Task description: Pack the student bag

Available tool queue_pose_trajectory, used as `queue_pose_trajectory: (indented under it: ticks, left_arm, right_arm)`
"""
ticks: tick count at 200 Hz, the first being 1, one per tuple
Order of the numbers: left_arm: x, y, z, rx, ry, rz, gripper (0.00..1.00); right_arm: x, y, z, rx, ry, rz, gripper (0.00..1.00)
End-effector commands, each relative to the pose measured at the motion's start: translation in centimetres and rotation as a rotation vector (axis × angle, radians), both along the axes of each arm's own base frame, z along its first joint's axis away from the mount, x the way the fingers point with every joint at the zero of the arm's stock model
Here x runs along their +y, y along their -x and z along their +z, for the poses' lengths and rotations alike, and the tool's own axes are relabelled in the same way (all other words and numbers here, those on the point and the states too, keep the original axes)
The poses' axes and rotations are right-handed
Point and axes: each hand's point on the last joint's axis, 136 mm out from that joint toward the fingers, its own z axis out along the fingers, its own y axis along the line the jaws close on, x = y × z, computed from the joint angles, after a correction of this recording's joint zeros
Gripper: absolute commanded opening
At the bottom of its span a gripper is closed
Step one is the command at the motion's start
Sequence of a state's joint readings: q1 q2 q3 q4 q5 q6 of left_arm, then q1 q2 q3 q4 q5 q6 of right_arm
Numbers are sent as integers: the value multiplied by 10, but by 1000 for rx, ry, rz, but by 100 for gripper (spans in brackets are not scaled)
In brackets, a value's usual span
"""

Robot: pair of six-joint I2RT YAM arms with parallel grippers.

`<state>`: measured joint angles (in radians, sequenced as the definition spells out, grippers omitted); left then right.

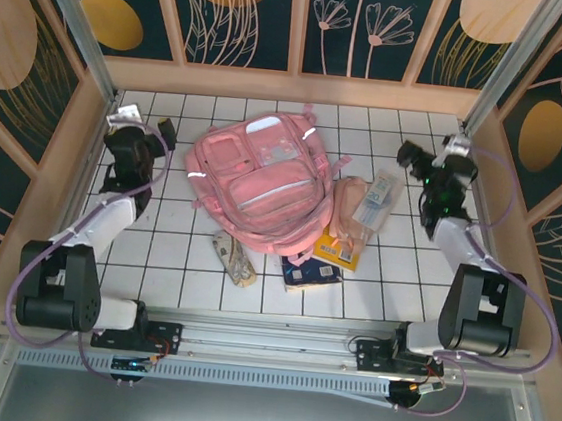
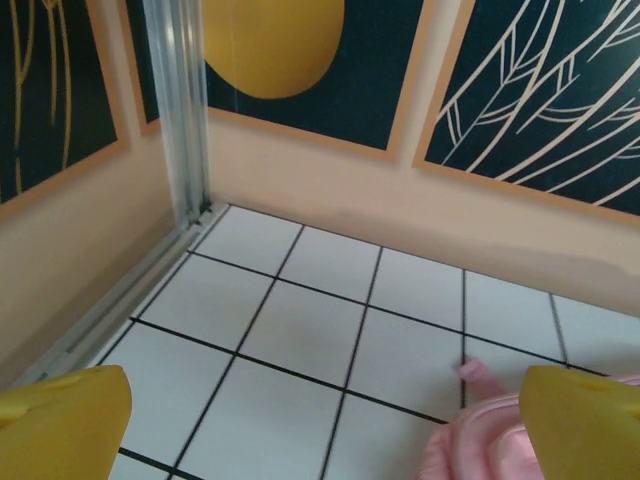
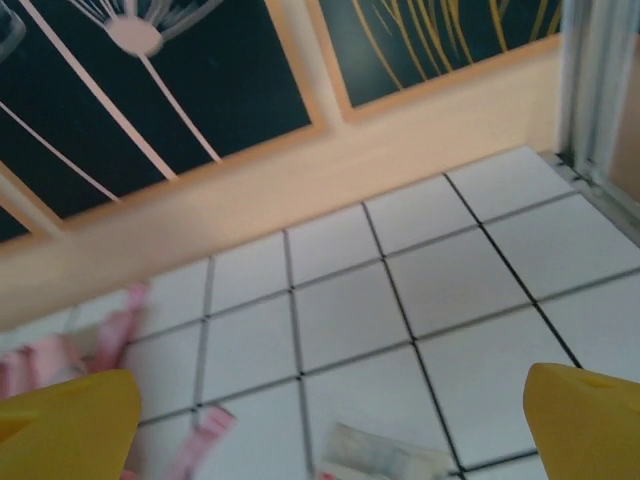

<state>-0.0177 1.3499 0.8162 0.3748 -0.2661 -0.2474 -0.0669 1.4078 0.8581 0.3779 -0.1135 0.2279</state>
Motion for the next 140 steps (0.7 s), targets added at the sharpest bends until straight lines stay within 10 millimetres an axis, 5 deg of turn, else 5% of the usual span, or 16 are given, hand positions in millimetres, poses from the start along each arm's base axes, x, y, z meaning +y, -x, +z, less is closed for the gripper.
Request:
queue_pose_trajectory:
  ticks: [1, 33, 83, 105, 140]
  left_arm:
    - [-15, 13, -15, 205, 103, -65, 99]
    - [-43, 27, 20, 219, 199, -203, 99]
    - [-94, 68, 6, 334, 251, -326, 99]
    - [-110, 74, -2, 369, 256, -366, 99]
    - [-134, 73, -3, 405, 197, -467, 99]
  right_arm:
    - [32, 21, -37, 312, -219, 120, 99]
    - [93, 28, -24, 463, -359, 313, 98]
    - [193, 69, -58, 725, -366, 546, 95]
    - [214, 77, -81, 827, -351, 546, 92]
    - [220, 84, -106, 917, -353, 463, 86]
